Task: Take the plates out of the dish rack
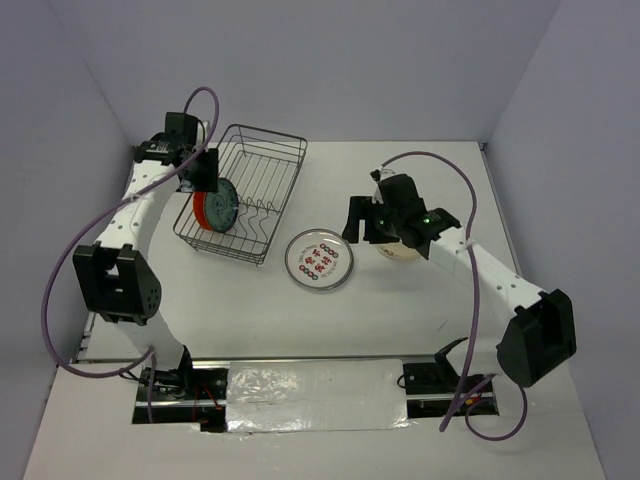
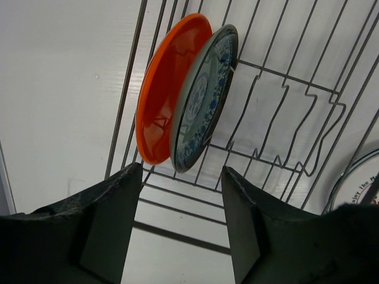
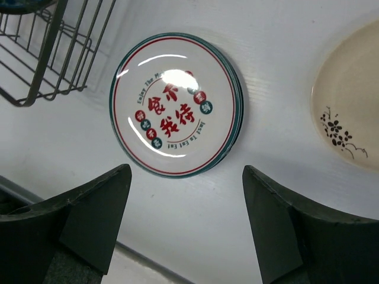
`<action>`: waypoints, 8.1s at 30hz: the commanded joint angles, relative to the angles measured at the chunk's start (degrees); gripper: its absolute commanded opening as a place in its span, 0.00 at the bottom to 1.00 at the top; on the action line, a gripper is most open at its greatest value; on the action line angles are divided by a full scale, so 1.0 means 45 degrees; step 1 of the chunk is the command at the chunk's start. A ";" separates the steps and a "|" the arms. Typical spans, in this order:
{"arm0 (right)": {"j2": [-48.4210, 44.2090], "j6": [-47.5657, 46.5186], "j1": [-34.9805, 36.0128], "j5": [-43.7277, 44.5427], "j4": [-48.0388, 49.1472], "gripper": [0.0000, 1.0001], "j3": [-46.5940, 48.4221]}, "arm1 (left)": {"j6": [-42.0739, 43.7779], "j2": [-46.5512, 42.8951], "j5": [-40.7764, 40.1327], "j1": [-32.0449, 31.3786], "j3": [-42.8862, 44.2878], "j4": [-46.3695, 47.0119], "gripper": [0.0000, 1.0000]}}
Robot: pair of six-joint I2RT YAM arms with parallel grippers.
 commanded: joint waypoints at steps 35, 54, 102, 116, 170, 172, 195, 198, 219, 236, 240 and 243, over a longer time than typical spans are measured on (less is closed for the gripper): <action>-0.1475 -0.0664 0.0231 -0.1205 -0.1857 0.83 0.0285 | 0.1411 0.1779 -0.2544 -0.0632 -0.0085 0.1416 0.00; -0.0793 -0.1602 -0.0276 -0.6182 0.0073 1.00 0.4828 | -0.0010 -0.2206 0.3131 -0.1276 0.3821 -0.0030 0.00; 0.0867 0.1778 -0.8714 -0.2866 0.4648 0.07 -0.2216 | -0.2847 -0.2851 0.0424 0.0364 0.1381 -0.1182 1.00; 0.3501 0.0489 -0.6355 0.0626 0.0184 0.79 -0.0187 | -0.1988 -0.2734 -0.0084 0.0364 0.0463 -0.1456 1.00; -0.1925 -0.0370 -0.1722 -0.0689 -0.4319 1.00 0.3248 | 0.2994 -0.0642 -0.1285 -0.0201 0.2897 0.1223 0.00; -0.1730 -0.0604 -0.1742 -0.1823 -0.3795 1.00 0.3875 | 0.2488 -0.1170 -0.0557 -0.0494 0.3643 0.0851 0.00; 0.2548 -0.0527 -0.0902 -0.5930 -0.0080 0.69 0.8860 | -0.9311 -0.5566 1.1322 -0.1550 -0.5103 1.1884 0.00; 0.2704 -0.0566 -0.0766 -0.6204 -0.0254 0.62 0.8547 | -0.9389 -0.5449 1.1439 -0.1569 -0.5221 1.2059 0.00; 0.0632 0.1719 -0.7717 -0.2804 0.4509 0.08 -0.1063 | -0.3199 -0.6581 0.2396 -0.1569 -0.1529 0.0694 1.00; 0.3855 0.0117 -0.5907 -0.0037 -0.0017 0.72 0.0088 | -0.2201 -0.7422 0.2338 -0.1569 -0.2370 -0.0342 1.00; 0.3977 0.0585 -0.4848 0.3569 -0.1971 0.81 0.0811 | -0.2591 -0.7207 0.2261 -0.1569 -0.2155 -0.0439 1.00; 0.3429 0.0743 -0.4574 0.4632 -0.2792 1.00 0.1162 | -0.3040 -0.6876 0.1870 -0.1569 -0.1784 -0.0615 1.00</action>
